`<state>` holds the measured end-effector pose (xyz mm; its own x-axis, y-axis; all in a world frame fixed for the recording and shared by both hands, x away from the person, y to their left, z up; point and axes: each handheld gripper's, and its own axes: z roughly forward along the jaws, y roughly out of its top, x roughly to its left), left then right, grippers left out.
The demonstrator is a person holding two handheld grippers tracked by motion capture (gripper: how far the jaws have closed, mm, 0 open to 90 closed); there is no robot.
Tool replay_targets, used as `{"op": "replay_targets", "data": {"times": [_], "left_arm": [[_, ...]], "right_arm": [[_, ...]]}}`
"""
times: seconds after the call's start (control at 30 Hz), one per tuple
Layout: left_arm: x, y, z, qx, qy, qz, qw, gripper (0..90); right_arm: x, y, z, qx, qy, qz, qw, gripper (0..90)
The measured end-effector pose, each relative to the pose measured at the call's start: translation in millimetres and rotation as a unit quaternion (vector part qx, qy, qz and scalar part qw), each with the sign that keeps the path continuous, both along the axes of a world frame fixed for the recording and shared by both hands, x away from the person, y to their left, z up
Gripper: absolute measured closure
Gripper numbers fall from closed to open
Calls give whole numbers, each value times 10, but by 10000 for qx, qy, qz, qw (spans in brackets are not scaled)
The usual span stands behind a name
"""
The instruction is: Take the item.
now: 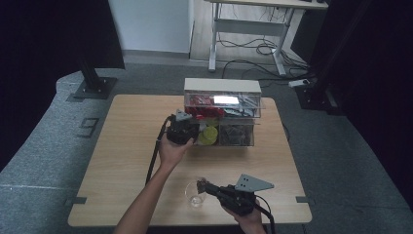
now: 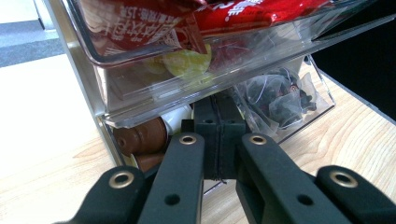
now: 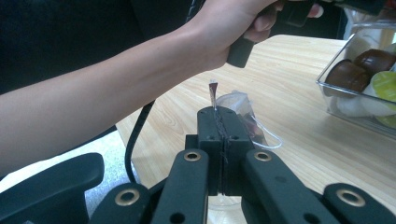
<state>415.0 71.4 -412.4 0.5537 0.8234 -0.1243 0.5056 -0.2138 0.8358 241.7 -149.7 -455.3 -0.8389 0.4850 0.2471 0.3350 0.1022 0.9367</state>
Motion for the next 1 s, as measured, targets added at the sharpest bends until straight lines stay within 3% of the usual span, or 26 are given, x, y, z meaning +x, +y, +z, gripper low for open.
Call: {"op": "replay_targets", "data": {"times": [1.0], "left_arm": [[-4,-65,-46,11,18,-37,10000,893]], "right_arm": [[92,173,-179,-314,106,14,9994,877]]}}
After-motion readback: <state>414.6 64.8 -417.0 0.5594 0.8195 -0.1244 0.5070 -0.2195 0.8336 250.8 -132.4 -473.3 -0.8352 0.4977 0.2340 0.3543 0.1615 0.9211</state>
